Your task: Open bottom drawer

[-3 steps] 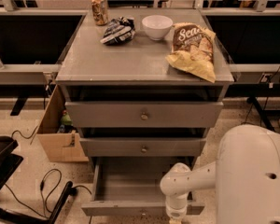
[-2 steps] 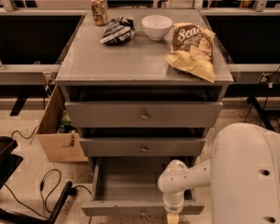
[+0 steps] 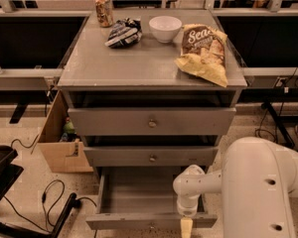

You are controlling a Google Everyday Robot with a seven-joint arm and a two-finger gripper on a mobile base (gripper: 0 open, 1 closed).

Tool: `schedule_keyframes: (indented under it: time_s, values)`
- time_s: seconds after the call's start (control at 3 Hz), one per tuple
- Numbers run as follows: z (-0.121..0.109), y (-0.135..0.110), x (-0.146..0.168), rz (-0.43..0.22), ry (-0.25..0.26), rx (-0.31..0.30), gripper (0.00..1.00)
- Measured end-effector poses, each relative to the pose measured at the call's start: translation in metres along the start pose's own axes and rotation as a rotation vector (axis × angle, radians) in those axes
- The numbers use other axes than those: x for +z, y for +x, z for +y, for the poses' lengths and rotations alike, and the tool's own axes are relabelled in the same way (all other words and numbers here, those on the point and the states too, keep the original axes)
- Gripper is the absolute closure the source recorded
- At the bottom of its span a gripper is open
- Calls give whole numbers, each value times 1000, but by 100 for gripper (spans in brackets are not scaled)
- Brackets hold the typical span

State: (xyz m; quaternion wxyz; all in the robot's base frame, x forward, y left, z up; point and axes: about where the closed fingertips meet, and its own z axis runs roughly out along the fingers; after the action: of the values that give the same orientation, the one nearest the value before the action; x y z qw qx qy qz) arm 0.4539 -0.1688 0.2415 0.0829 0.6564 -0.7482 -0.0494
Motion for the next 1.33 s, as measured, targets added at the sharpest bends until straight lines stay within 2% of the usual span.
schedule_keyframes:
  time_s: [0.33, 0.67, 1.0, 1.33]
  values:
    - [-32, 5, 21, -43, -55, 1, 0]
    - [-36, 5, 18, -43, -44, 0, 0]
    - [-17, -3, 47, -51, -129, -7, 0]
    - [38, -7, 78, -97, -248, 35, 26]
